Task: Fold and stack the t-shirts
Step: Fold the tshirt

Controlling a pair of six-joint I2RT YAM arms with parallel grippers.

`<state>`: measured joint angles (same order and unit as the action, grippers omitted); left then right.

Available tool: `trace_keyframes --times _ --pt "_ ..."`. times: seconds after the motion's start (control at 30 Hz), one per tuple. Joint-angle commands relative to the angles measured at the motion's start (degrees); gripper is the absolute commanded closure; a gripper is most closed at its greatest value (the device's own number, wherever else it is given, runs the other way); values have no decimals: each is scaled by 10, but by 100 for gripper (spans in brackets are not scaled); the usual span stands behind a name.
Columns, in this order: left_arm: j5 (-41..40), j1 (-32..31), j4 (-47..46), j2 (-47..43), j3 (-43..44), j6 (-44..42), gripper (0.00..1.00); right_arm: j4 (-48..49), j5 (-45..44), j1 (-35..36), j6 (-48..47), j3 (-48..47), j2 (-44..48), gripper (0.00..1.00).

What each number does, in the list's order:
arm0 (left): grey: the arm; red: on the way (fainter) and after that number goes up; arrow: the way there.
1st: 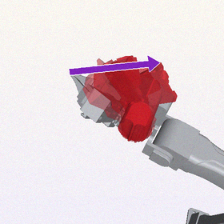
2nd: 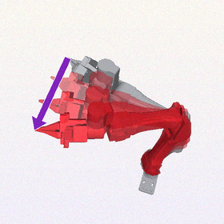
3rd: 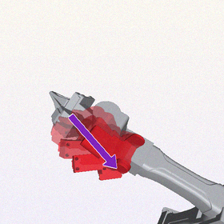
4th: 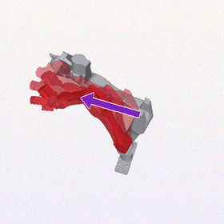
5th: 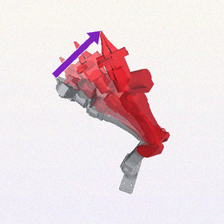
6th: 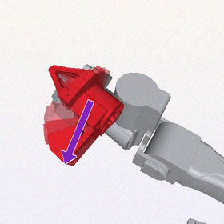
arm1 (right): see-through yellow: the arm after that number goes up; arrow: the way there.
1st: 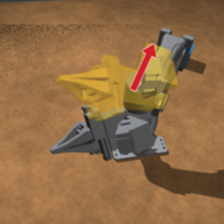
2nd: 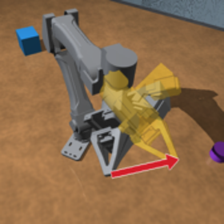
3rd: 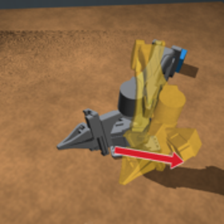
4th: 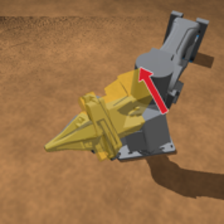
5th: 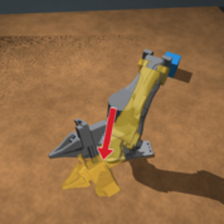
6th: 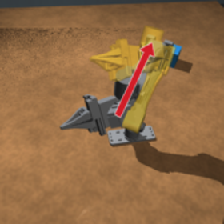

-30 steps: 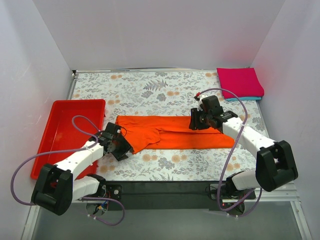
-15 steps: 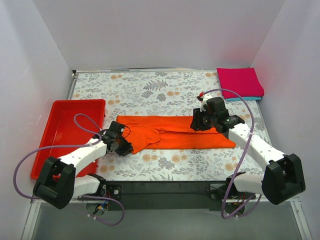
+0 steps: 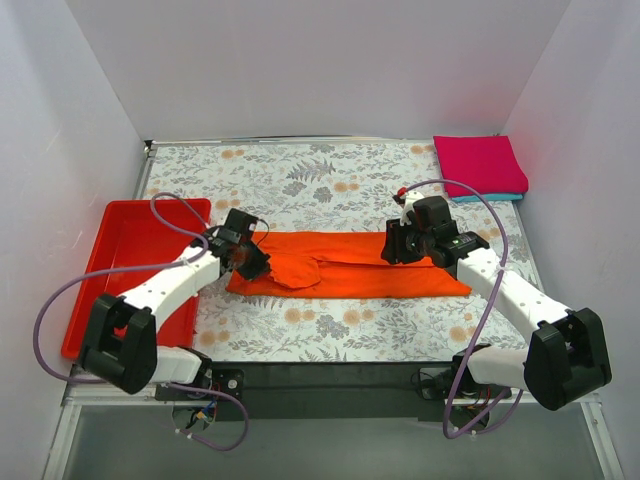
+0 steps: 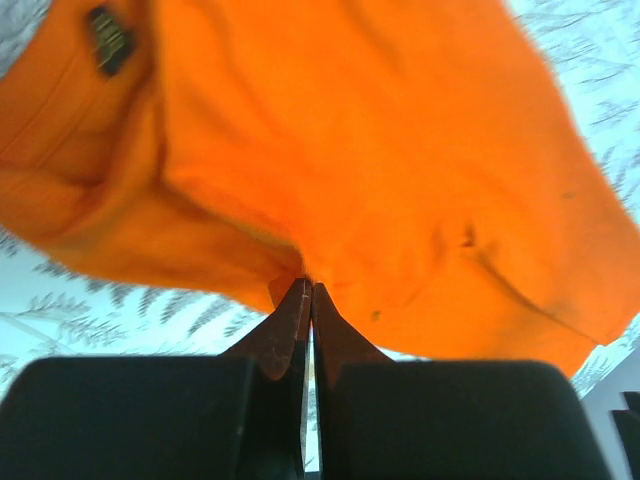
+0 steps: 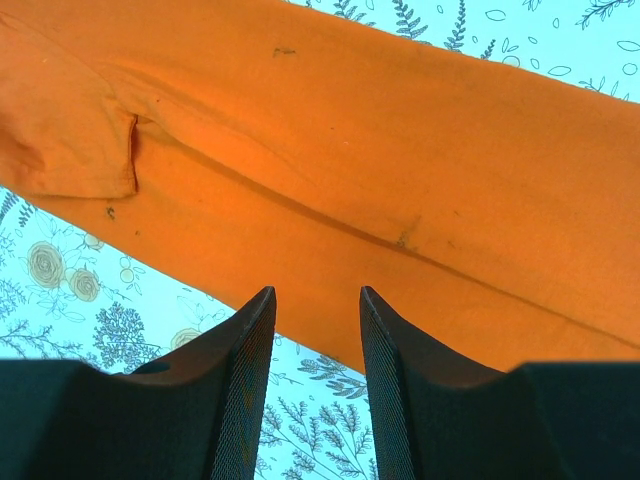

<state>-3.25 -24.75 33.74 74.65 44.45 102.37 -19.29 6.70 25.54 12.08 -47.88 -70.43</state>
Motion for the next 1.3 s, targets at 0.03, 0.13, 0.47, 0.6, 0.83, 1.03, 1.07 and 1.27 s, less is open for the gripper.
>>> trace_keyframes --times 0.03,0.13,0.47,0.6,0.83,1.03,1.07,1.27 --pt "-23 -2 40 70 81 -34 100 8 16 1 -15 -14 4 60" --pt "-27 -1 48 103 119 -55 100 2 20 2 -22 -13 -2 60" --pt "-25 29 32 164 163 -85 100 -11 11 2 -20 3 6 60" --pt "-17 38 26 166 181 -90 100 -14 7 2 -17 3 6 60" --pt "18 37 7 199 194 -94 99 -15 0 2 -14 1 -1 60" --pt "23 40 -1 218 216 -97 87 -18 -1 2 -12 -3 -8 60" --pt "30 40 -3 219 219 -96 85 -18 -3 2 -12 -3 -8 60" --pt "98 41 -52 215 211 -75 68 -24 -14 2 -13 -2 -1 60"
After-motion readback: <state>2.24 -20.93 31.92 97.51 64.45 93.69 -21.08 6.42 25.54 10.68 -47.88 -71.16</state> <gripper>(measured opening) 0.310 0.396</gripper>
